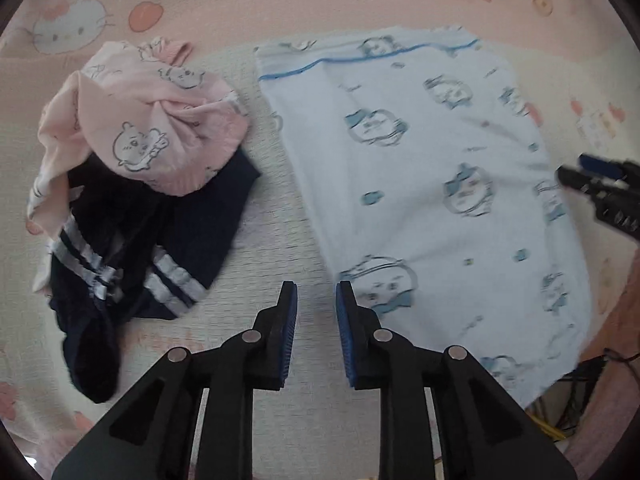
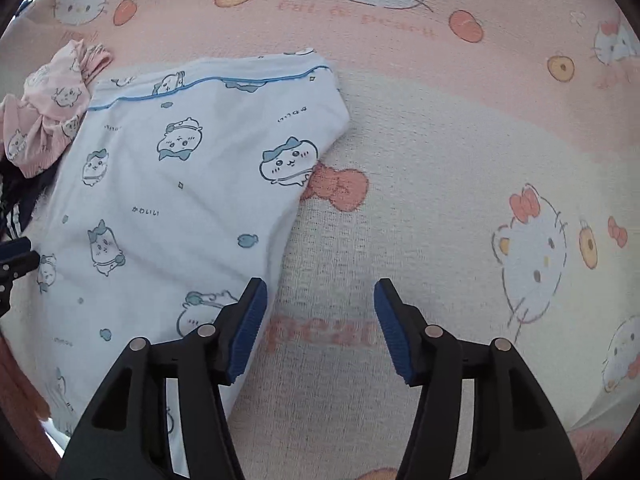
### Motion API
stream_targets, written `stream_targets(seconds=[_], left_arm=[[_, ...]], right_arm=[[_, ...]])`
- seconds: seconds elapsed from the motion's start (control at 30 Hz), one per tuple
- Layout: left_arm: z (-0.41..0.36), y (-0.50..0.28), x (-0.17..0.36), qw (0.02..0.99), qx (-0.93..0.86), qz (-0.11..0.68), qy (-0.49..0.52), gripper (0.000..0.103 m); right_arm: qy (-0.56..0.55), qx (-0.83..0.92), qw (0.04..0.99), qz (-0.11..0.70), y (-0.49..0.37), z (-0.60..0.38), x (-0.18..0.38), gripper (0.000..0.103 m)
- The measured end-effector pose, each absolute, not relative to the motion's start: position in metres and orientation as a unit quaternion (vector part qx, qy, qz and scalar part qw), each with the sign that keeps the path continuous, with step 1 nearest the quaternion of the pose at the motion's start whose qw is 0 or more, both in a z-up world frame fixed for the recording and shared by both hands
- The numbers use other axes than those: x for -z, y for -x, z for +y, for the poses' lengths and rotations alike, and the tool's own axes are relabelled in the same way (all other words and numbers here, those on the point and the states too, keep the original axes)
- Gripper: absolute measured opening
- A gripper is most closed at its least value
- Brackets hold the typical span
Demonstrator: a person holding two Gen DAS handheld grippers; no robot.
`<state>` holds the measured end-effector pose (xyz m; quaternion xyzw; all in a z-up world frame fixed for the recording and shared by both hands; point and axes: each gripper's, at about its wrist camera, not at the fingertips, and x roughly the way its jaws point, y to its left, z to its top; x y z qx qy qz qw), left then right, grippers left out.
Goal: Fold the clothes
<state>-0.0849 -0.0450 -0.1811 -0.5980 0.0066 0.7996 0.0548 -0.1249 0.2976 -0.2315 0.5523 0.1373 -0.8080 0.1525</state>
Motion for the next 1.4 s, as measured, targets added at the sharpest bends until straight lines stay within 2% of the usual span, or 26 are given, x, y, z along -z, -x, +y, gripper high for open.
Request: stream_targets(seconds=[0.03, 0.13, 0.2, 0.27, 0.33, 0.43, 0.53, 0.6, 0.67, 0.77, 0.9, 1.03, 1.13, 1.23, 1.4], left_arm=[[-0.037, 0.083, 0.182, 0.078, -0.799, 0.003, 0.597, 0.022], [-0.009, 0.084, 0.203, 0.081, -0.766, 0.07, 0.634, 0.025], [-0.018, 0.078, 0.205, 0.065, -0.755, 0.064, 0.649, 0.029], [-0.037, 0.071, 0.201, 0.032, -0.75, 0.047, 0.659, 0.043], [-0.052, 0.063, 0.188, 0.037, -0.766, -0.009, 0.642, 0.043], [-0.045, 0.055, 0.177, 0.103, -0.779, -0.075, 0.614, 0.043], [-0.016, 0.053, 0.201, 0.097, -0.746, 0.002, 0.658, 0.043], [-0.01, 0.049, 0.214, 0.078, -0.734, 0.027, 0.675, 0.045], [-0.018, 0.045, 0.208, 0.067, -0.734, 0.024, 0.676, 0.046], [-0.03, 0.042, 0.195, 0.056, -0.752, 0.019, 0.656, 0.046], [-0.032, 0.05, 0.202, 0.097, -0.762, -0.045, 0.639, 0.046], [-0.015, 0.055, 0.215, 0.087, -0.747, 0.032, 0.659, 0.046], [-0.011, 0.071, 0.2, 0.108, -0.771, 0.022, 0.627, 0.046], [-0.003, 0.105, 0.196, 0.117, -0.787, 0.013, 0.605, 0.046], [0.06, 0.157, 0.209, 0.11, -0.79, 0.038, 0.602, 0.046]], right_arm=[[-0.551, 0.808, 0.166, 0.128, 0.117, 0.298, 0.228, 0.057], [-0.569, 0.781, 0.224, 0.127, 0.085, 0.285, 0.234, 0.056], [-0.572, 0.777, 0.22, 0.144, 0.072, 0.287, 0.242, 0.055], [-0.572, 0.78, 0.197, 0.162, 0.063, 0.297, 0.248, 0.057], [-0.567, 0.79, 0.171, 0.157, 0.056, 0.312, 0.242, 0.058], [-0.542, 0.808, 0.184, 0.14, 0.044, 0.316, 0.23, 0.058], [-0.568, 0.789, 0.211, 0.103, 0.04, 0.31, 0.235, 0.058], [-0.581, 0.778, 0.205, 0.121, 0.032, 0.303, 0.241, 0.058], [-0.589, 0.772, 0.197, 0.137, 0.024, 0.298, 0.245, 0.058], [-0.593, 0.772, 0.211, 0.092, 0.022, 0.308, 0.237, 0.058], [-0.589, 0.78, 0.205, 0.062, 0.029, 0.311, 0.234, 0.058], [-0.61, 0.766, 0.179, 0.096, 0.046, 0.31, 0.247, 0.058], [-0.6, 0.776, 0.185, 0.055, 0.054, 0.319, 0.232, 0.058], [-0.583, 0.79, 0.176, 0.067, 0.081, 0.32, 0.225, 0.058], [-0.563, 0.798, 0.203, 0.076, 0.131, 0.304, 0.228, 0.058]])
